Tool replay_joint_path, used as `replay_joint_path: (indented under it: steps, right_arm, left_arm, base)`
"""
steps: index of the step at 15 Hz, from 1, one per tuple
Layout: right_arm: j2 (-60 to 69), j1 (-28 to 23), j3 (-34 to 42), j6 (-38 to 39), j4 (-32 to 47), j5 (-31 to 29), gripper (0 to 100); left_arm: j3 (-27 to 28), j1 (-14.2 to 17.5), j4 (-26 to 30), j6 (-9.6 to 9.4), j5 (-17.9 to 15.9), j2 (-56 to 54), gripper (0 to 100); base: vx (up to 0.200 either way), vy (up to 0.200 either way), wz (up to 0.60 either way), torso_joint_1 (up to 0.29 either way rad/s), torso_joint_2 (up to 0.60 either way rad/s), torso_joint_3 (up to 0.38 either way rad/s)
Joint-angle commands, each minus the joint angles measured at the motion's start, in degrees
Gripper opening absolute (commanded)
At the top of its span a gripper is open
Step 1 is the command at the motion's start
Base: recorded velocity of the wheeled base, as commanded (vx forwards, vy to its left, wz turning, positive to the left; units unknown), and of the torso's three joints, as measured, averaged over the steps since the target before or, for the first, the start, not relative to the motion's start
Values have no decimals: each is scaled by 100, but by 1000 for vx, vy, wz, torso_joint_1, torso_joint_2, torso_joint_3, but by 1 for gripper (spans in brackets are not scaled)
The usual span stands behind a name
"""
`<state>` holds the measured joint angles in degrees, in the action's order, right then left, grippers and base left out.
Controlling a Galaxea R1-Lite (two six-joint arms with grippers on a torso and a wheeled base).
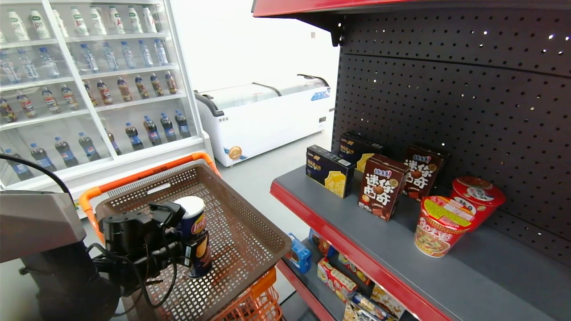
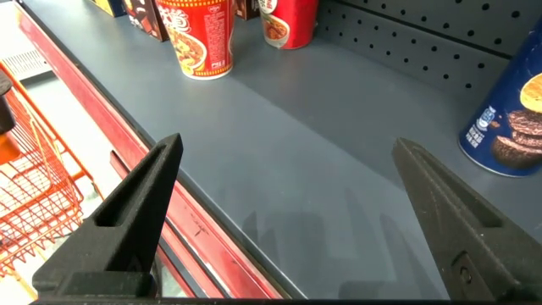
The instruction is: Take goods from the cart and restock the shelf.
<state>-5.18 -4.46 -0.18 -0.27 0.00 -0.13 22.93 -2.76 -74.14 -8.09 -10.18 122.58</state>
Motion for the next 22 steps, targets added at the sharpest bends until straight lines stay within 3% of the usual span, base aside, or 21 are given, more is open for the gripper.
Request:
replay_joint_path:
  steps: [1,4,5,6,9,12,15,16,18,20,22]
  right_arm:
    - [-9,-2,1,-8,0,-4,100]
    - [-9,-2,1,-8,0,-4,100]
    - [0,-2,1,-8,0,-4,100]
    - [0,-2,1,-8,0,5,100]
    - [0,-2,1,0,0,5,100]
    - [-9,-2,1,0,0,5,100]
    - [-9,7,1,-8,0,-4,100]
    - [0,-2,1,-8,0,5,100]
    - [-9,-2,1,-8,0,5,100]
    - [-9,-2,1,-17,0,13,100]
    - [0,7,1,0,0,13,100]
  left_arm:
    - [-342,3,339,10,95,-1016,0]
    - [-149,-6,2071,159,121,-2765,0]
    - [-34,-6,2405,194,130,-3073,0]
    - [352,3,3407,361,139,-3890,0]
    - [581,-15,5199,695,104,-5341,0]
    - [-17,65,5314,722,262,-6448,0]
    - [-579,73,5490,581,403,-7283,0]
    - [-913,65,5498,546,631,-7846,0]
    - [-1282,65,5507,546,719,-8645,0]
    - [-1405,65,5586,546,719,-9208,0]
    - [-1168,65,6131,537,728,-9542,0]
  base:
    - [0,0,0,0,0,0]
    - [0,0,0,0,0,0]
    - [0,0,0,0,0,0]
    - [0,0,0,0,0,0]
    - [0,0,0,0,0,0]
    - [0,0,0,0,0,0]
    - [0,0,0,0,0,0]
    - [0,0,0,0,0,0]
    - [0,0,0,0,0,0]
    - [0,0,0,0,0,0]
    - [0,0,-300,1,-1,1]
